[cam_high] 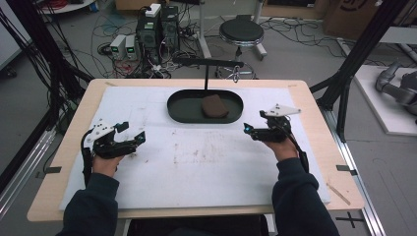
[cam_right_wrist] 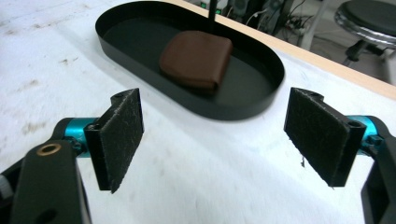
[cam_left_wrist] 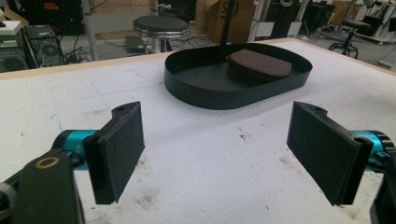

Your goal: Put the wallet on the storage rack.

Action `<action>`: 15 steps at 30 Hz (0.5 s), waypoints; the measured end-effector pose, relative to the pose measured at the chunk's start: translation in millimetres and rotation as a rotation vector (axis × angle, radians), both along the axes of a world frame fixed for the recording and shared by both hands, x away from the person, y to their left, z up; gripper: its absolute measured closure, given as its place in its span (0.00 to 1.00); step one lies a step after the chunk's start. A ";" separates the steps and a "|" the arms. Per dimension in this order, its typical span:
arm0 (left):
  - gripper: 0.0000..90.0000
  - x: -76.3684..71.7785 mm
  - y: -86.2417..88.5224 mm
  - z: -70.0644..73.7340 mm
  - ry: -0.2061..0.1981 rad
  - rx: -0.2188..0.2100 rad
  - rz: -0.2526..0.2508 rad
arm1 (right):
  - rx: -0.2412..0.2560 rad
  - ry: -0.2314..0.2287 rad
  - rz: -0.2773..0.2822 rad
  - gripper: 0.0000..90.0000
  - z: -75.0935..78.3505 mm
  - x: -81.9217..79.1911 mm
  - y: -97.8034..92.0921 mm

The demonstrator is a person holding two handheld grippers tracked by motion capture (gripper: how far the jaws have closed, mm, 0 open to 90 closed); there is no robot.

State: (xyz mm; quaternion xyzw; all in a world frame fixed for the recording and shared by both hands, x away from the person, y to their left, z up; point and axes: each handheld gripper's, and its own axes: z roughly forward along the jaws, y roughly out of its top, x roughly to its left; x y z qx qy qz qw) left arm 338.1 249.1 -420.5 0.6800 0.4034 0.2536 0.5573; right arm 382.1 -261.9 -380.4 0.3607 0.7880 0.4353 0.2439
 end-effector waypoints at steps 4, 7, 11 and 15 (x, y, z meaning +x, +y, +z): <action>0.22 1.6 -1.8 0.1 0.001 -0.007 0.001 | 0.026 -0.011 -0.027 0.22 -9.9 -18.3 -15.2; 0.22 2.5 -2.4 1.1 -0.009 -0.009 0.004 | 0.021 -0.034 -0.047 0.22 -16.3 -30.7 -25.0; 0.22 3.8 -3.1 0.6 -0.014 -0.010 0.003 | 0.030 -0.043 -0.072 0.22 -19.4 -36.5 -36.6; 0.22 2.2 -4.2 1.7 -0.014 -0.005 0.001 | 0.035 -0.043 -0.094 0.22 -20.9 -37.6 -42.0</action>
